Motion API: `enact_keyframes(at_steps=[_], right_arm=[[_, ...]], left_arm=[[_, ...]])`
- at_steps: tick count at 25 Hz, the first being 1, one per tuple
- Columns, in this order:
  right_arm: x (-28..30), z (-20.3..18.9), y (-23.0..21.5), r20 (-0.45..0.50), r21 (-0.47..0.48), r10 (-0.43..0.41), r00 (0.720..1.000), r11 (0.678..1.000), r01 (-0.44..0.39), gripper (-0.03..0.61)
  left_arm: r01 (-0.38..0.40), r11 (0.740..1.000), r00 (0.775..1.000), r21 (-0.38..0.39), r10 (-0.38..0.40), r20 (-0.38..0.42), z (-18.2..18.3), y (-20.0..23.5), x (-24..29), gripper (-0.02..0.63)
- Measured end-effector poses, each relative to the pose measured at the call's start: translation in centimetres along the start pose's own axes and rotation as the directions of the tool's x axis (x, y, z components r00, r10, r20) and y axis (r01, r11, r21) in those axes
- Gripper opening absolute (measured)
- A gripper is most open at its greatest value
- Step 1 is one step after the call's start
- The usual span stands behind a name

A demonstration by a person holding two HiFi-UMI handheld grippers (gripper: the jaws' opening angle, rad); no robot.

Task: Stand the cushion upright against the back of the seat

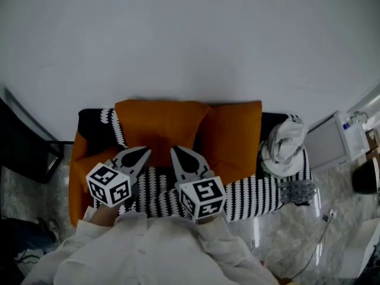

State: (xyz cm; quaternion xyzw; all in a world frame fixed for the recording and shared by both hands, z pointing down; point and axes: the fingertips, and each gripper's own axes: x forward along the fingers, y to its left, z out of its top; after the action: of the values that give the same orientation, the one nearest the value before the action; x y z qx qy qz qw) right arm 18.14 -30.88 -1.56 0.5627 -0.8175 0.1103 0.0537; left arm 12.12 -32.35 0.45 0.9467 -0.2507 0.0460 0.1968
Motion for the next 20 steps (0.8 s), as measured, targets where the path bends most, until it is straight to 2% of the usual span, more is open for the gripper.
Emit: enact_keyframes(at_steps=[20], right_arm=[[-0.1,-1.8,1.1,-0.039,0.036,-0.038,0.999,0.999,0.040,0.012]], left_arm=[[0.007,1.000,0.999,0.013,-0.007,-0.036,-1.3,-0.8,-0.4,0.008]])
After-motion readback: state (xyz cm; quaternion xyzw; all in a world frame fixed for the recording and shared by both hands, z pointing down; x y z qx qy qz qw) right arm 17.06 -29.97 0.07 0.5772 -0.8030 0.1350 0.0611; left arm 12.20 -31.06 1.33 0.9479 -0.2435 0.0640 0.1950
